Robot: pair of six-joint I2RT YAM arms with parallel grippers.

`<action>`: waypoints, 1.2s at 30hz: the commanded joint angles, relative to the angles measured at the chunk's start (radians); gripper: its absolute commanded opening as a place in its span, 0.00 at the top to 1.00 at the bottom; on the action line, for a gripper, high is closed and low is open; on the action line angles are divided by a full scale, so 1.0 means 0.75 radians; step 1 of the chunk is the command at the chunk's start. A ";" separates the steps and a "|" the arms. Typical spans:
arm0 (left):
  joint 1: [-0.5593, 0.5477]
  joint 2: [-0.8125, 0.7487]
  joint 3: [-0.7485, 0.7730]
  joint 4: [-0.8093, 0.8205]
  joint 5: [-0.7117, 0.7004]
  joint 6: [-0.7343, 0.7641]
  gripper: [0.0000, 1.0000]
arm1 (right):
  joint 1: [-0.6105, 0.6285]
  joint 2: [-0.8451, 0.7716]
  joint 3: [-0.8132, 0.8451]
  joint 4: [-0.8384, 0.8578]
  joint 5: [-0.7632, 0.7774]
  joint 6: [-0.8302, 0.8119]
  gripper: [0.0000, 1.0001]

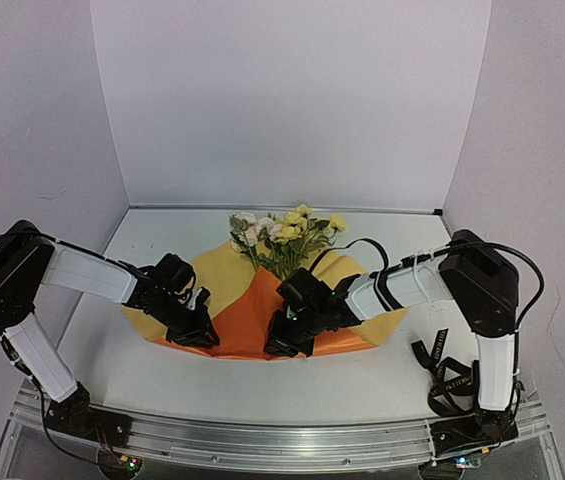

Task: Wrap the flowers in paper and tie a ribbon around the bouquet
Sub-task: Press the fold line of the 1/4-folded wrapping paper.

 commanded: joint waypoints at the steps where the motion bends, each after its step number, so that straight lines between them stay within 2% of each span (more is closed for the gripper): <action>1: -0.007 0.023 -0.077 -0.035 -0.050 0.005 0.81 | 0.002 -0.050 -0.102 0.029 0.073 0.014 0.89; 8: -0.006 0.024 -0.100 -0.036 -0.067 0.008 0.81 | 0.001 -0.128 -0.187 0.091 0.076 -0.010 0.88; 15: -0.006 0.013 -0.097 -0.047 -0.082 0.014 0.81 | 0.000 -0.200 -0.179 0.095 0.011 -0.086 0.86; 36: -0.006 0.020 -0.079 -0.073 -0.089 0.029 0.81 | -0.098 -0.359 -0.515 0.168 0.099 -0.063 0.86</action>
